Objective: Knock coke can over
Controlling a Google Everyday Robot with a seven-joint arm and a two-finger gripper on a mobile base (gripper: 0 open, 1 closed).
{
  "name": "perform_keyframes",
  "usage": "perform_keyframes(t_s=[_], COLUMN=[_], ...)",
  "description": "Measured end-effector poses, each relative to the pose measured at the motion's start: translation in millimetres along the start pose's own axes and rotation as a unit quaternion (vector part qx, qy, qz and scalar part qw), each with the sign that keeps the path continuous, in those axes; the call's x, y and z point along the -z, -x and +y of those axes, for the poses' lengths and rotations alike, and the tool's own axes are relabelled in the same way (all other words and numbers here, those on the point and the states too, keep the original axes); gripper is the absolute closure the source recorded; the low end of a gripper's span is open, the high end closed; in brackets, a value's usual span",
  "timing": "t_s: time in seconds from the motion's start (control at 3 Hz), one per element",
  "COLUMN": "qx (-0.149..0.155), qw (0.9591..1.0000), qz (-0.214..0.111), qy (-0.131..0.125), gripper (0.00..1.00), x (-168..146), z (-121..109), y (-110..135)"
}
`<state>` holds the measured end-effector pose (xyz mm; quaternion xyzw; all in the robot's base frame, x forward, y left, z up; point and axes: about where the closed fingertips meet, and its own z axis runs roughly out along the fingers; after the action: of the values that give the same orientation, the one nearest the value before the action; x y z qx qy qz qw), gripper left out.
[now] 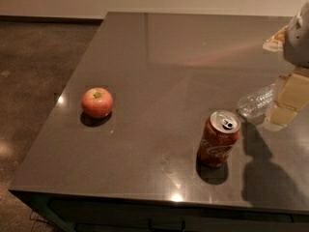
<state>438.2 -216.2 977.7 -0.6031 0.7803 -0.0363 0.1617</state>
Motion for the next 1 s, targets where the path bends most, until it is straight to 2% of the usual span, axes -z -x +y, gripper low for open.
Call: perform_keyframes(t_s=[0.33,0.67,1.0], qx=[0.001,0.001,0.002], qw=[1.0000,0.9996,0.9970], qz=[-0.001,-0.028,-0.071], qy=[-0.002,0.009,0.029], gripper=[0.00,0.00,0.00], x=[0,-9,-27], z=[0,13,33], y=[1,-2,-4])
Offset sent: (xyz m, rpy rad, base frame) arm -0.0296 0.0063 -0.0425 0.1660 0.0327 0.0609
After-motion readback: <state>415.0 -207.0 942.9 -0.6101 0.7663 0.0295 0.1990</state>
